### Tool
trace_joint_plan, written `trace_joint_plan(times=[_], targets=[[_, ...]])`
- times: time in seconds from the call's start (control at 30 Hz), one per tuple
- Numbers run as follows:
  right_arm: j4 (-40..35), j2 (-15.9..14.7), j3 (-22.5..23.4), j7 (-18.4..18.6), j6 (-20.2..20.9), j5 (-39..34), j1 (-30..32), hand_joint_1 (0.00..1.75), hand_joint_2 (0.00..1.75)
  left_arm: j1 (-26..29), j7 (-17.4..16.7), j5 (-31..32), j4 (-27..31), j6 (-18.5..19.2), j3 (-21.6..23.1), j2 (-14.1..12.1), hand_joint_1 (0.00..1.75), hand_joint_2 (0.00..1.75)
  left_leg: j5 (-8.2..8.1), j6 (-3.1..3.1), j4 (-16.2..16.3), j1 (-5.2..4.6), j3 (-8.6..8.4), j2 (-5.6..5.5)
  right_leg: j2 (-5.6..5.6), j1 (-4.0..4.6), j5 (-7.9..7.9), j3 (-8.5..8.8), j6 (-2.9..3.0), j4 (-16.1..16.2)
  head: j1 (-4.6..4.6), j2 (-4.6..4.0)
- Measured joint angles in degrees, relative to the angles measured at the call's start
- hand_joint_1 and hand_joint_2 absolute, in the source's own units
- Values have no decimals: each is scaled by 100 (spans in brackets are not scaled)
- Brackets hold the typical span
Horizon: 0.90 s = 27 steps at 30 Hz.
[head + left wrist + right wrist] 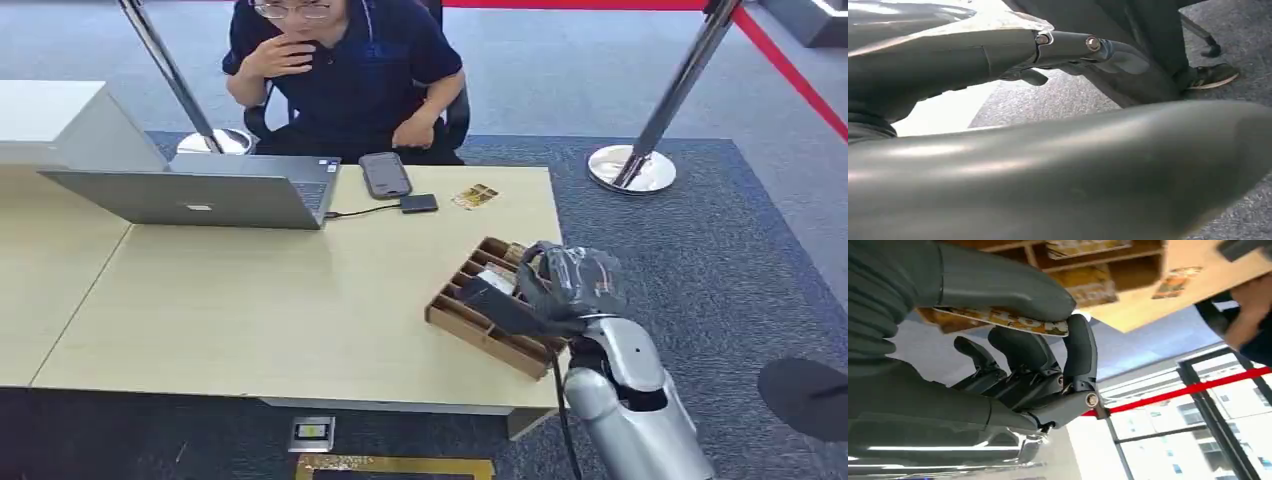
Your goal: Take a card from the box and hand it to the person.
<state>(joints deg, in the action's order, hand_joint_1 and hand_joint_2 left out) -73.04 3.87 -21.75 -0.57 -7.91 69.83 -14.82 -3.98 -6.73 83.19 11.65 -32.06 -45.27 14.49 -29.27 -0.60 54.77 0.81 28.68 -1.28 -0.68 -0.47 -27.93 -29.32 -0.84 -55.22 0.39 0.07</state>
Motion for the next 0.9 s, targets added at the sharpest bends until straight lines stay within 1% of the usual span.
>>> trace_joint_plan(times=[0.2,0.3,0.33,0.4,0.47,0.53,0.63,0.7,0.77,0.9], targets=[[59,-2,-192,-15,26,-63,-292,152,175,-1,7,13,0,0,0,2,0,0,0,0,0,0,3,0,0,0,0,-1,0,-1,-2,0],[164,15,-313,-22,103,-232,-589,150,175,-4,15,39,0,0,0,2,0,0,0,0,0,0,4,0,0,0,0,-2,0,-2,0,0],[351,85,-421,-76,174,-371,-894,150,175,-5,17,44,0,0,0,0,0,0,1,-1,0,0,3,1,0,0,1,-1,0,-4,2,0],[615,193,-520,-105,236,-490,-1234,150,175,-8,18,44,-2,0,0,2,0,0,3,-3,0,0,-1,2,0,0,2,-1,1,-4,-2,0],[791,286,-592,-105,247,-525,-1458,155,175,-7,17,44,-2,0,0,2,0,0,4,-2,1,2,-1,0,0,1,2,0,1,-5,0,0],[944,348,-638,-103,251,-538,-1616,152,175,-7,18,48,-2,2,0,0,0,0,4,-2,1,2,0,0,0,1,2,1,1,-6,-2,0],[1306,485,-679,11,227,-522,-1928,150,175,-9,2,105,-2,17,2,0,0,0,4,-2,1,1,3,0,0,1,2,-2,1,-8,0,0],[1740,608,-728,79,212,-509,-2321,150,175,-16,-4,144,-2,24,11,0,0,0,4,-2,2,1,2,2,0,1,2,-3,1,-8,-2,0],[2036,717,-758,107,212,-500,-2585,147,175,-18,-6,155,-2,26,15,0,0,0,4,-2,3,2,2,0,0,1,2,-2,1,-7,0,0],[2501,861,-780,164,197,-481,-2926,147,175,-20,-7,160,-4,26,17,0,0,0,4,-2,3,2,3,0,0,1,2,-2,1,-9,0,0]])
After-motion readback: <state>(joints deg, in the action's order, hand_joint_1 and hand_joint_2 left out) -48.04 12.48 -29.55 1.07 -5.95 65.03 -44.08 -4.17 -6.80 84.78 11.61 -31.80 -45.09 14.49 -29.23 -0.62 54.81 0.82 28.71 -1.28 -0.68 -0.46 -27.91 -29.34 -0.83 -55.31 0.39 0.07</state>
